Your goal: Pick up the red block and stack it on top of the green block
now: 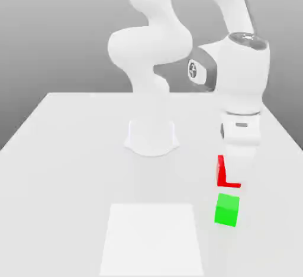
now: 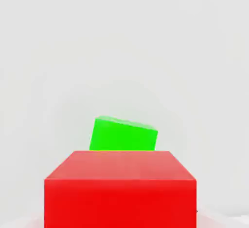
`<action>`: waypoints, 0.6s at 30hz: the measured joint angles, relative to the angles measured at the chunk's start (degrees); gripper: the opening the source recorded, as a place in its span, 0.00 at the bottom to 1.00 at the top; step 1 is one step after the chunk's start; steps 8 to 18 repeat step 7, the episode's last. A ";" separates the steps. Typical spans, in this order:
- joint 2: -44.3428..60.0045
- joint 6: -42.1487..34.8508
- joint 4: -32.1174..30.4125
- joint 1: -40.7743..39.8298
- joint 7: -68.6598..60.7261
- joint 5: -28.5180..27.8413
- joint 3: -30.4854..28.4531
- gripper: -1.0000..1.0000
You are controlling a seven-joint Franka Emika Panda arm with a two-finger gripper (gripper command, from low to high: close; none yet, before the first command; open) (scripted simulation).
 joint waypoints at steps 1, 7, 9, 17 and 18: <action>1.85 1.75 0.11 -0.08 0.11 -0.06 0.31 0.00; 7.04 6.71 0.28 -0.10 0.77 -0.87 -0.07 1.00; 7.04 6.71 0.28 -0.10 0.77 -0.87 -0.07 1.00; 7.04 6.71 0.28 -0.10 0.77 -0.87 -0.07 1.00; 7.04 6.71 0.28 -0.10 0.77 -0.87 -0.07 1.00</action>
